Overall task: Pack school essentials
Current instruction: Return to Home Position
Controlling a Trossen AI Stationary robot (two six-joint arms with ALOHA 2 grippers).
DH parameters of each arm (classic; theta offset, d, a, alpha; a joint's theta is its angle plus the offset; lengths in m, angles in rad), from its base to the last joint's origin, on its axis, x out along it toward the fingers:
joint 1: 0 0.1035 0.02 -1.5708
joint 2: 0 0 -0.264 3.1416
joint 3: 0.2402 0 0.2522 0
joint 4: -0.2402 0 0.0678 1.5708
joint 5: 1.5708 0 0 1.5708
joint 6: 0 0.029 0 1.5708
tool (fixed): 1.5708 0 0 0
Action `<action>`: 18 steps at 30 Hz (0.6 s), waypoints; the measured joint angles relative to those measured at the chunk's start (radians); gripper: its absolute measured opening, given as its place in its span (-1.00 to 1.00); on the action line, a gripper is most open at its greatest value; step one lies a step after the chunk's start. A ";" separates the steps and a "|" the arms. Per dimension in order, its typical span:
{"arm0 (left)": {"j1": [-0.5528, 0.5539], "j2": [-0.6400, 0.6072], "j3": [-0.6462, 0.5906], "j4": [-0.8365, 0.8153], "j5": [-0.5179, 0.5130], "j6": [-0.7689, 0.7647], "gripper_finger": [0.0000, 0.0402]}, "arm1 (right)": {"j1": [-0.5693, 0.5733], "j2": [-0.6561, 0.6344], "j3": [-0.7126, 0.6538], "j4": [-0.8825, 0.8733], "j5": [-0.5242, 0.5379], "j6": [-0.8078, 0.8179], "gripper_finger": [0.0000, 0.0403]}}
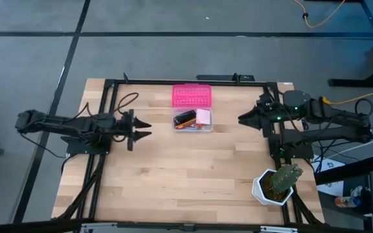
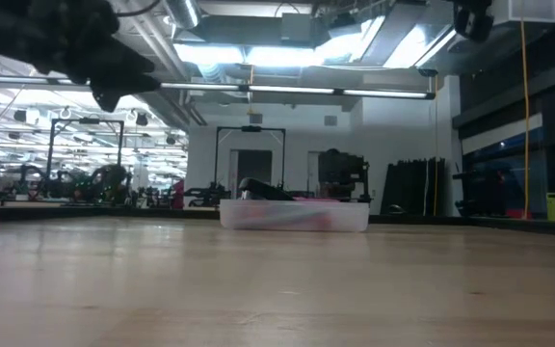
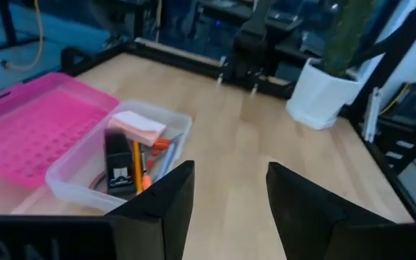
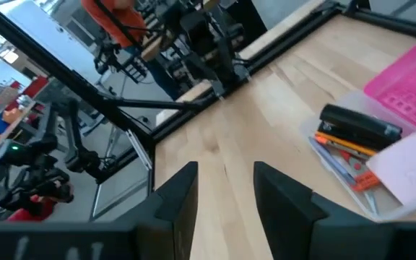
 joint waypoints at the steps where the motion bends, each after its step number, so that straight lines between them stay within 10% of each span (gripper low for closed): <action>1: -0.005 -0.028 -0.015 0.000 -0.001 0.008 -0.18 | 0.000 0.000 0.005 0.003 0.000 -0.001 -0.33; 18: -0.038 -0.343 -0.213 0.093 0.025 0.085 -0.18 | 0.000 0.000 0.016 0.008 0.000 -0.001 -0.33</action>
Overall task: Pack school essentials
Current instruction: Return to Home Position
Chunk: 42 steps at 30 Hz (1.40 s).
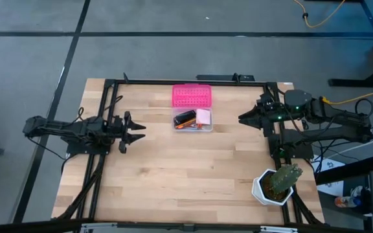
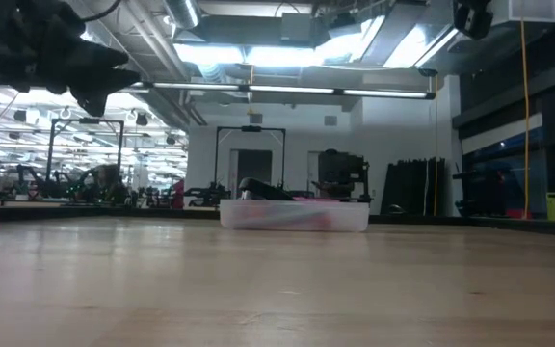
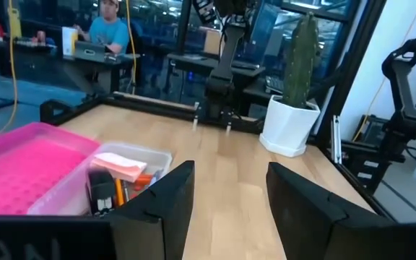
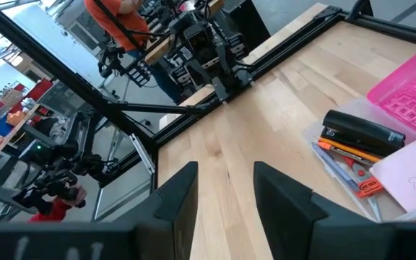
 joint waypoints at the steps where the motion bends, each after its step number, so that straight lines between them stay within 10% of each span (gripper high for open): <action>1: 0.000 -0.010 -0.008 0.000 0.000 0.005 -0.18 | 0.000 0.000 0.000 0.000 0.000 0.000 -0.33; 26: 0.000 -0.083 -0.040 0.004 -0.045 0.035 -0.27 | 0.010 -0.006 -0.013 -0.001 0.033 -0.274 -0.33; 42: 0.000 -0.083 -0.040 0.005 -0.046 0.035 -0.27 | 0.039 -0.275 -0.485 0.253 -0.066 -0.442 -0.33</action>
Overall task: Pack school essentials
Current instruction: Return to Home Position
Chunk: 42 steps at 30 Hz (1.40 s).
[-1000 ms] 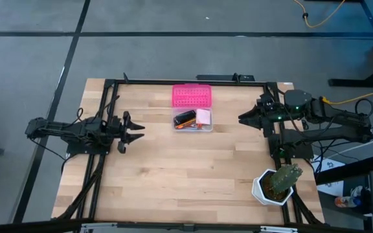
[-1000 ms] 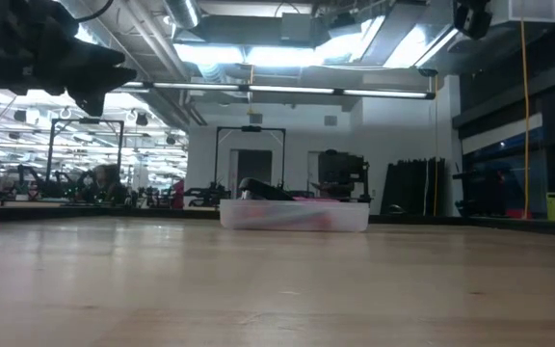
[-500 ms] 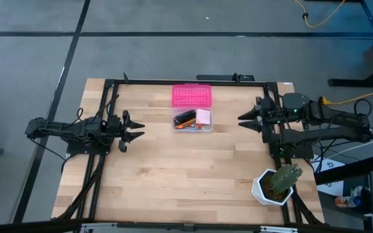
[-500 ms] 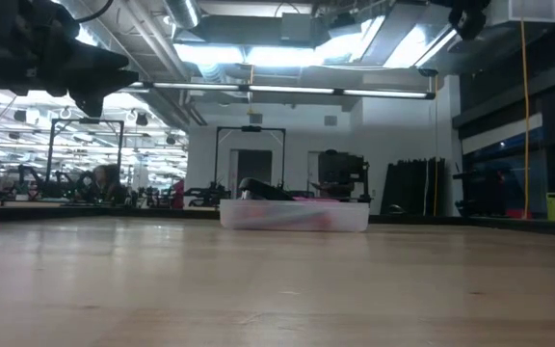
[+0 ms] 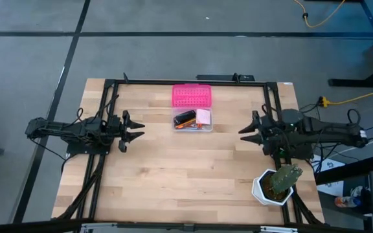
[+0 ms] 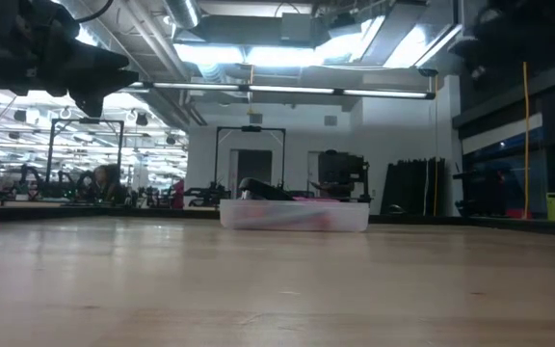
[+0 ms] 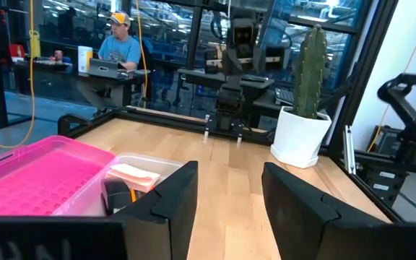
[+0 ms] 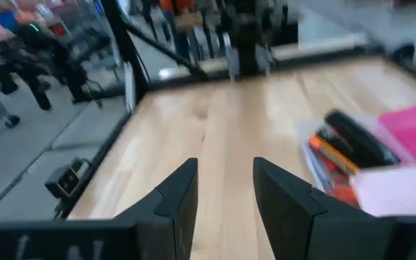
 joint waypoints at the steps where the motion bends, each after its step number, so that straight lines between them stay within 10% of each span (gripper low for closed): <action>1: 0.000 0.000 0.000 0.000 0.000 0.000 -0.27 | 0.000 -0.042 -0.036 0.023 -0.004 -0.011 -0.33; 10: 0.000 0.000 0.000 0.000 0.000 0.000 -0.27 | 0.000 -0.413 -0.254 0.113 0.004 -0.087 -0.33; 42: 0.000 0.001 0.000 0.001 -0.015 0.000 -0.27 | -0.006 -0.409 -0.403 0.328 -0.058 -0.139 -0.33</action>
